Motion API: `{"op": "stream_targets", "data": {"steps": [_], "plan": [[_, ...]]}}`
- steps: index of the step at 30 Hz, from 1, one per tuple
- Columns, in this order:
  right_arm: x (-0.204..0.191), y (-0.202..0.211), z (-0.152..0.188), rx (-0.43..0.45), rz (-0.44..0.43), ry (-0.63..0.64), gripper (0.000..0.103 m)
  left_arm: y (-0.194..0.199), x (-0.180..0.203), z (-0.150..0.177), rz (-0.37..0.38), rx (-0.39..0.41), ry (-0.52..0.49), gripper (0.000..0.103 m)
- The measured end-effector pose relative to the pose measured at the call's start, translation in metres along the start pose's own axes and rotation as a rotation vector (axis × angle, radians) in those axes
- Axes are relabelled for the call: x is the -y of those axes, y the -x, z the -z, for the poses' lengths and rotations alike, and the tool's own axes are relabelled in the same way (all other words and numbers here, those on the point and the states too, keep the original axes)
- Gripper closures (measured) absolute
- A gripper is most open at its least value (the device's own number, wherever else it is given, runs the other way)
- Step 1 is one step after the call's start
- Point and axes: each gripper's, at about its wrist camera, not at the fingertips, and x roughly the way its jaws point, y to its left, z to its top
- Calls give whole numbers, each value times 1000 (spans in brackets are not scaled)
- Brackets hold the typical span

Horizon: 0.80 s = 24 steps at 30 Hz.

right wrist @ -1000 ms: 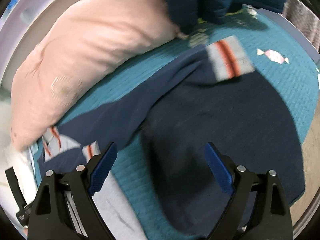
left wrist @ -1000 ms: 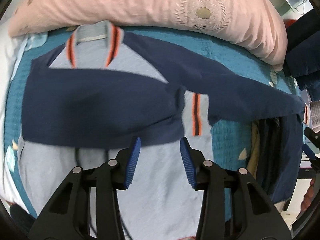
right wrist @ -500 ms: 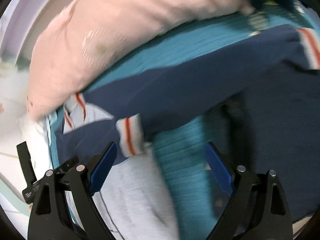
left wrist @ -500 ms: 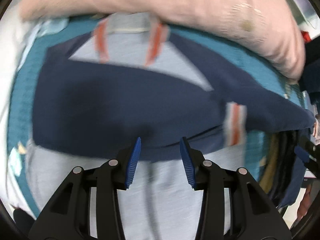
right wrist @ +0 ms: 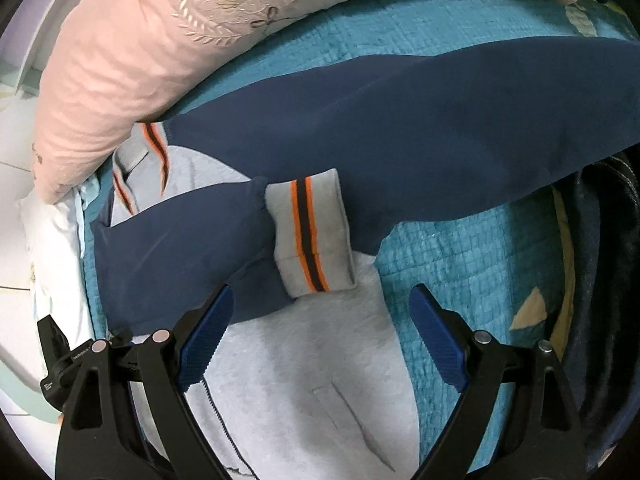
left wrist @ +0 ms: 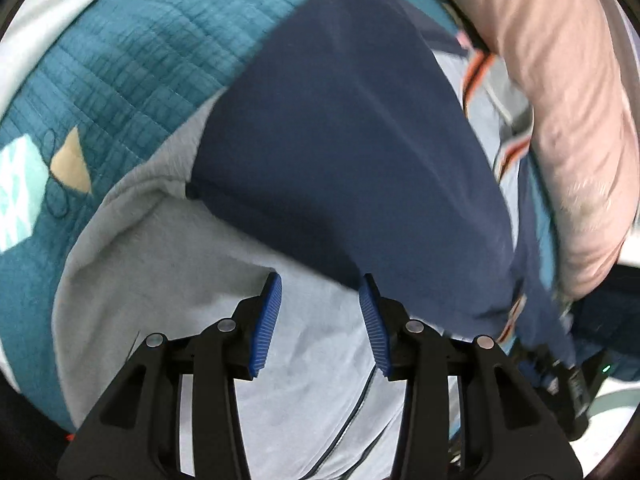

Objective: Fold large clothes

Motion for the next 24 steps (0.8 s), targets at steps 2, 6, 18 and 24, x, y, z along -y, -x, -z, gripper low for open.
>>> {"op": "stream_targets", "data": {"steps": [2, 6, 18, 24], "plan": [[2, -4, -3, -6, -13, -13, 20, 4, -2, -6, 13, 24, 7, 63], [1, -17, -9, -24, -25, -20, 27, 14, -5, -27, 35, 101, 52, 91], [-24, -54, -6, -27, -97, -9, 92, 77, -21, -35, -6, 309, 24, 98], [-53, -58, -13, 18, 14, 38, 95, 63, -47, -23, -29, 248, 44, 98]]}}
